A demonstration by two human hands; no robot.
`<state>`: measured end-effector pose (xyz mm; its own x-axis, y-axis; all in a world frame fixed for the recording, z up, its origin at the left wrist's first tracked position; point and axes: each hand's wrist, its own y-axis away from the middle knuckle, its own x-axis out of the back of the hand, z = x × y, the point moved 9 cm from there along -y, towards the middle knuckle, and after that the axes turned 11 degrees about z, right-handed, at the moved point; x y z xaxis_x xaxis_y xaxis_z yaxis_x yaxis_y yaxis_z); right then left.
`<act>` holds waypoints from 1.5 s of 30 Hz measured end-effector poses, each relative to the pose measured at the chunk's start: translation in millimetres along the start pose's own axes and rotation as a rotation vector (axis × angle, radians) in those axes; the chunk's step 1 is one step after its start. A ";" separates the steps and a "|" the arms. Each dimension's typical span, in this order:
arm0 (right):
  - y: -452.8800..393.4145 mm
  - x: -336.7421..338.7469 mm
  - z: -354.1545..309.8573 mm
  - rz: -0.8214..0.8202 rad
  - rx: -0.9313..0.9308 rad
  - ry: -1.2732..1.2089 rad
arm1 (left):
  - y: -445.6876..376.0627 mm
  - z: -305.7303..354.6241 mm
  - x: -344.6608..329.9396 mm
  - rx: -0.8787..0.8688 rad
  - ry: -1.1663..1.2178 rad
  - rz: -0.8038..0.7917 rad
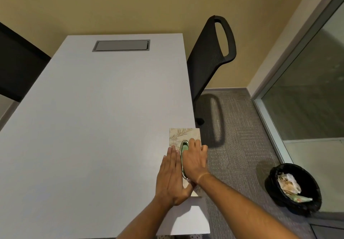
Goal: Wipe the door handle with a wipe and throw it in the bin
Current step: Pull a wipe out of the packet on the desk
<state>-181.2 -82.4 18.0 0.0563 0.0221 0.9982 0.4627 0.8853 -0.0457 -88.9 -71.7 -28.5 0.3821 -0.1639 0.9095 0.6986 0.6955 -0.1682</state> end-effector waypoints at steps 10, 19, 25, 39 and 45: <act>4.8 -5.3 19.3 0.015 0.039 -0.187 | -0.4 2.9 2.8 -0.014 0.020 -0.010; 9.5 10.4 50.4 -0.182 -0.087 -0.847 | -0.5 0.7 1.9 -0.018 -0.042 -0.050; 7.7 23.4 64.6 -0.342 -0.252 -1.355 | -0.2 1.1 1.7 -0.007 -0.056 -0.058; 13.6 11.8 82.4 -0.328 -0.752 -1.721 | -0.9 0.5 -0.7 -0.004 -0.093 -0.053; 15.1 6.3 77.2 -0.285 -0.869 -1.903 | -0.2 0.3 -1.0 -0.012 -0.086 -0.035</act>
<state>-242.1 -33.1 26.6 -0.5661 0.7874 -0.2441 0.5185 0.5702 0.6372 -89.6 -71.4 -29.2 0.3040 -0.1270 0.9442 0.7180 0.6819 -0.1395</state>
